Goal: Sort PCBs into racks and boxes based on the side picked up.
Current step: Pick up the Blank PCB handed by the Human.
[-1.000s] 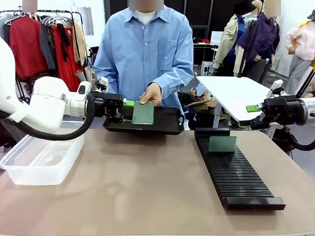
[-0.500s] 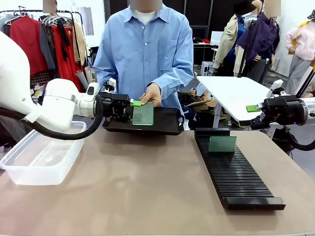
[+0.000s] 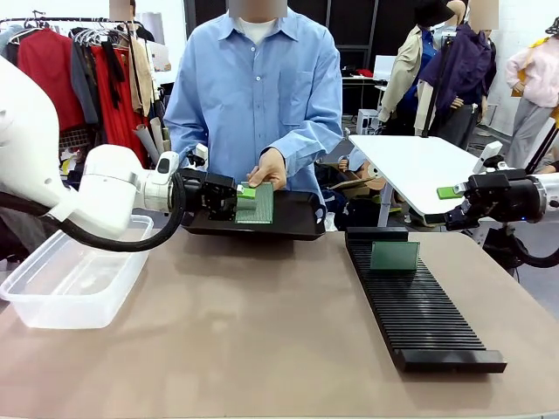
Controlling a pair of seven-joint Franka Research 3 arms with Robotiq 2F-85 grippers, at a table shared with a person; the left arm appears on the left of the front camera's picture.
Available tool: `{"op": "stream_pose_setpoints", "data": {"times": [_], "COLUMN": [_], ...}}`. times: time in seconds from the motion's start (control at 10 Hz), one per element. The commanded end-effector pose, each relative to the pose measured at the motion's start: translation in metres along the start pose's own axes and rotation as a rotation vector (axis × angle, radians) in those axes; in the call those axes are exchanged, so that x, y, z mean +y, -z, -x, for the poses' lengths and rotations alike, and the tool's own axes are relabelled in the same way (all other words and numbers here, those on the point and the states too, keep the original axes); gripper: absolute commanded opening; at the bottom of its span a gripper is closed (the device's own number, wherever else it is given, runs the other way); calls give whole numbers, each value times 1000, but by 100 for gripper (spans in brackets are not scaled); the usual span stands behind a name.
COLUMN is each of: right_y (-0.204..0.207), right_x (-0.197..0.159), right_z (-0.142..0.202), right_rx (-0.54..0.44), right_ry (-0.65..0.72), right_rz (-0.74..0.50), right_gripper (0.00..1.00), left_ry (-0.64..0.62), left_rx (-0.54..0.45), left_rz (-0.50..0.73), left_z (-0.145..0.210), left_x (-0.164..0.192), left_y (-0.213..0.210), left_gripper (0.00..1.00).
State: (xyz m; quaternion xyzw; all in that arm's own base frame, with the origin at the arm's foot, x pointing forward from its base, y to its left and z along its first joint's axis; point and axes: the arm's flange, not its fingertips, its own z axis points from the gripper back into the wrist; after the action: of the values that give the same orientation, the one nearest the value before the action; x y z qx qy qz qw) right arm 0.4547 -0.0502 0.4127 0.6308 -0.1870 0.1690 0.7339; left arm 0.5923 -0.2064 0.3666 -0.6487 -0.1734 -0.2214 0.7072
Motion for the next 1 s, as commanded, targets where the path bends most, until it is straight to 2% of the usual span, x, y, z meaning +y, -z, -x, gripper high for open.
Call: {"op": "stream_pose_setpoints", "data": {"times": [0.0, 0.1, 0.2, 0.9], "right_y": [-2, -2, -2, -2], "right_x": [1, 1, 1, 1], "right_z": [-3, -3, -3, -3], "right_rx": [3, 3, 3, 3], "right_ry": [-14, -14, -14, -14], "right_rz": [8, 8, 8, 8], "right_gripper": [100, 100, 100, 100], "left_ry": [-1, -7, -10, -36], "left_rx": [-3, -3, -1, 30], "left_rz": [26, 29, 30, 42], "left_z": [-4, -5, -5, -6], "left_x": [1, 2, 2, 3], "left_y": [3, 3, 3, 1], "left_gripper": [30, 11, 0, 0]}}
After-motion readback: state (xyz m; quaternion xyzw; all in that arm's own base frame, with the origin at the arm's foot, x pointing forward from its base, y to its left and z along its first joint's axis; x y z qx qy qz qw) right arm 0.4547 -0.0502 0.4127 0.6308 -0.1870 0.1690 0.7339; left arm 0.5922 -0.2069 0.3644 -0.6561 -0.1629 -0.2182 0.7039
